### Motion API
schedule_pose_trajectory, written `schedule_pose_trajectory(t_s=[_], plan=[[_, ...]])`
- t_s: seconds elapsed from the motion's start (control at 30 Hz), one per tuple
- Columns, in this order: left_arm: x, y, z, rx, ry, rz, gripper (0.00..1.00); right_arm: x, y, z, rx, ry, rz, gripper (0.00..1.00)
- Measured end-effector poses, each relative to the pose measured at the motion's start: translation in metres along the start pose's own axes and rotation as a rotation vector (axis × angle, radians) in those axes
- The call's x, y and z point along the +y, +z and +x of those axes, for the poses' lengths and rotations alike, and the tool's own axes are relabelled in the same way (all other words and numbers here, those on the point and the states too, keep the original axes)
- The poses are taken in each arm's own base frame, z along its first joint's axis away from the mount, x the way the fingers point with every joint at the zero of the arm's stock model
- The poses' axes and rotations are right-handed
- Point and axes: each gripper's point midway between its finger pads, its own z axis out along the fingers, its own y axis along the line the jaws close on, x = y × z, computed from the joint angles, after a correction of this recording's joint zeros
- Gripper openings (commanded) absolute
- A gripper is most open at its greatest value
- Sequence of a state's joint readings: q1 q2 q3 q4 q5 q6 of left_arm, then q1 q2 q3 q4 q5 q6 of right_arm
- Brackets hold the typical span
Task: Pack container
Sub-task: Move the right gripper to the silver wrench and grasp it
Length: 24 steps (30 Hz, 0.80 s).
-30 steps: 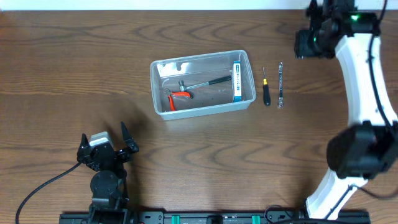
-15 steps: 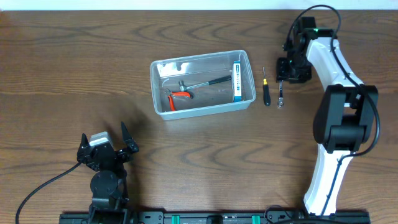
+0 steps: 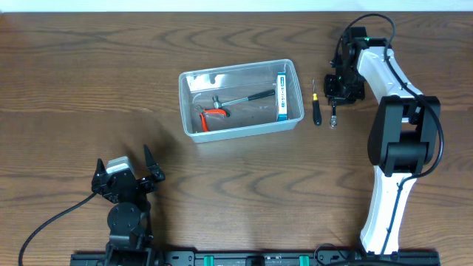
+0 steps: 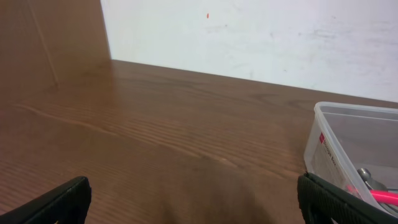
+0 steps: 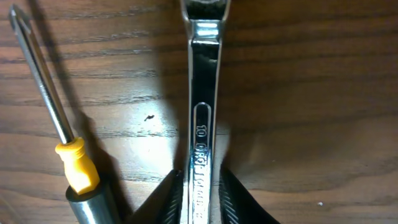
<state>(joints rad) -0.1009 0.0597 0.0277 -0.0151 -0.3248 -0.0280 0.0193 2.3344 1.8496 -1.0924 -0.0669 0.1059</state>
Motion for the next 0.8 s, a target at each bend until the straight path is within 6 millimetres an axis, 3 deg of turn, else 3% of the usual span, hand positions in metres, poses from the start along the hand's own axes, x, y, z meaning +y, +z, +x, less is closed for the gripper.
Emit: schedule_pose_trajectory(t_s=[0.3, 0.57, 0.7, 0.8], plan=[[0.000, 0.000, 0.000, 0.000, 0.000, 0.000, 0.98, -0.001, 0.000, 0.003, 0.014, 0.004, 0.005, 0.04], [0.000, 0.000, 0.000, 0.000, 0.000, 0.000, 0.98, -0.002, -0.011, 0.015, 0.083, -0.022, 0.011, 0.01], [0.000, 0.000, 0.000, 0.000, 0.000, 0.000, 0.98, 0.004, -0.044, 0.004, 0.028, -0.049, 0.007, 0.01], [0.000, 0.000, 0.000, 0.000, 0.000, 0.000, 0.98, 0.021, -0.096, -0.007, -0.097, -0.091, -0.002, 0.01]])
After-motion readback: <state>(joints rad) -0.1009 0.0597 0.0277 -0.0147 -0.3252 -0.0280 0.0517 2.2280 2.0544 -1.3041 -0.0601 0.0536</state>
